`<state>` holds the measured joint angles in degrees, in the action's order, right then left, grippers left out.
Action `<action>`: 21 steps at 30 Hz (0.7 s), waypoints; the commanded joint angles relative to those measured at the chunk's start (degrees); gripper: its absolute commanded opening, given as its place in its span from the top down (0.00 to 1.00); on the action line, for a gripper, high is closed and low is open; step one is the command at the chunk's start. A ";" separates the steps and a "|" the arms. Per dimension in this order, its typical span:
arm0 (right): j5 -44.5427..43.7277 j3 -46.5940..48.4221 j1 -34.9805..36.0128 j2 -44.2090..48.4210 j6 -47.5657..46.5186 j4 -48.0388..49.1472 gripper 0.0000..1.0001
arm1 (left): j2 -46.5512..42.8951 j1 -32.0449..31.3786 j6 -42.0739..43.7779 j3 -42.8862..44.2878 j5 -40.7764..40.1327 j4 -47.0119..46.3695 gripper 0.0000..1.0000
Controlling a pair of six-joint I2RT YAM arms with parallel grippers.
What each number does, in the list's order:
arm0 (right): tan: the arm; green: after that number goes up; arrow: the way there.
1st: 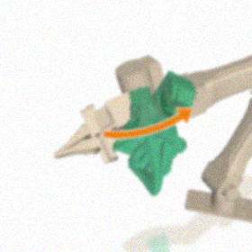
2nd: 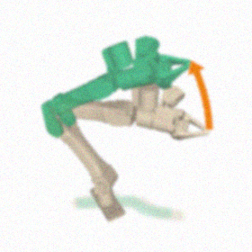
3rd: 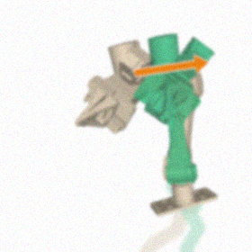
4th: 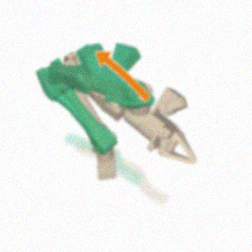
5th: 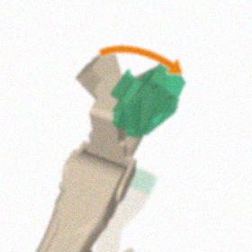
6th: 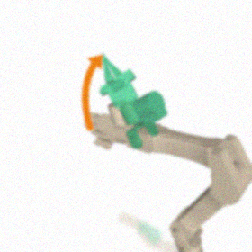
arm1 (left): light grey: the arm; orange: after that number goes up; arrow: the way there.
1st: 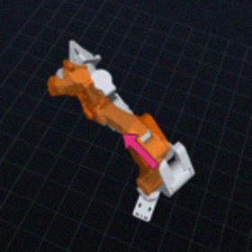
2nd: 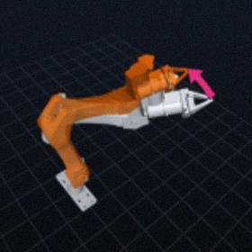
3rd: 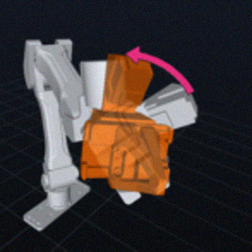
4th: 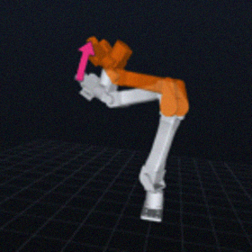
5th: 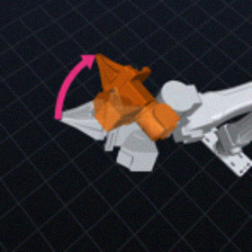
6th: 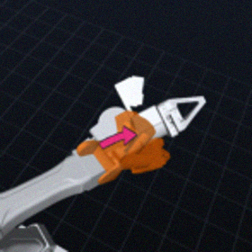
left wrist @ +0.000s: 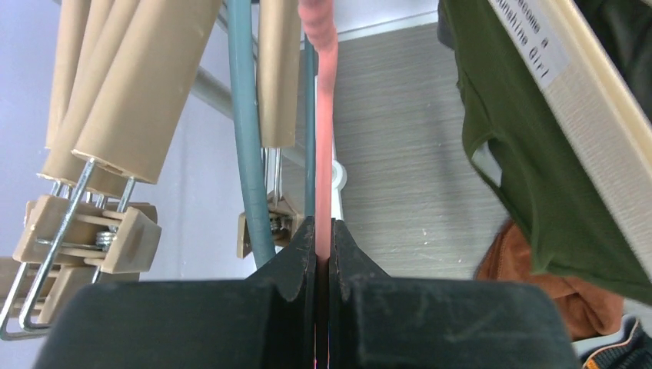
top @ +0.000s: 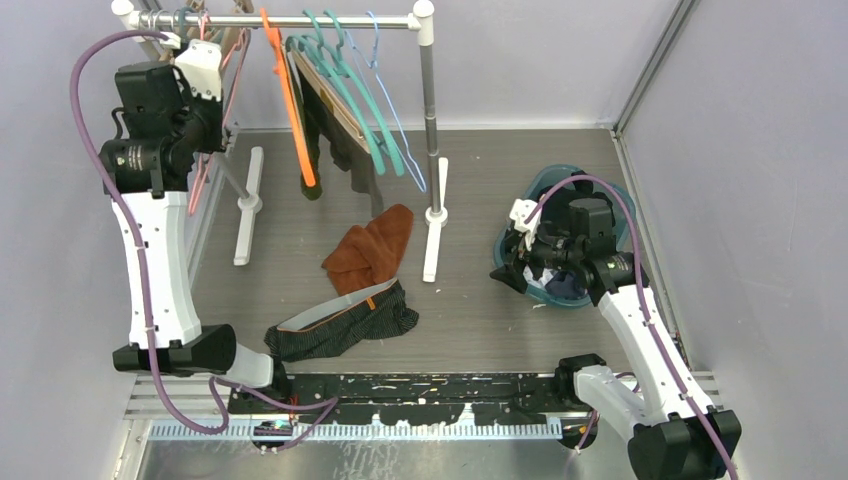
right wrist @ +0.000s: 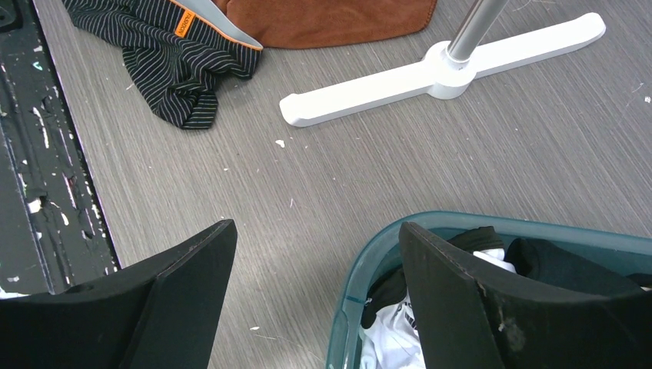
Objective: Remove the underwear clipped to the hanger
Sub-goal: Place the hanger at the clothesline.
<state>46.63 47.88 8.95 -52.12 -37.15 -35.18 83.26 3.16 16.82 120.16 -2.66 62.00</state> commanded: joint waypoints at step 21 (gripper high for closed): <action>-1.83 -0.13 0.84 -0.24 -0.69 2.36 0.17 | 14.48 0.98 -9.47 14.98 14.36 -2.56 0.98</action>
<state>45.25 47.66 9.28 -52.12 -37.30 -35.14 97.49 3.79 9.39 133.29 8.08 60.95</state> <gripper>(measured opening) 0.832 0.032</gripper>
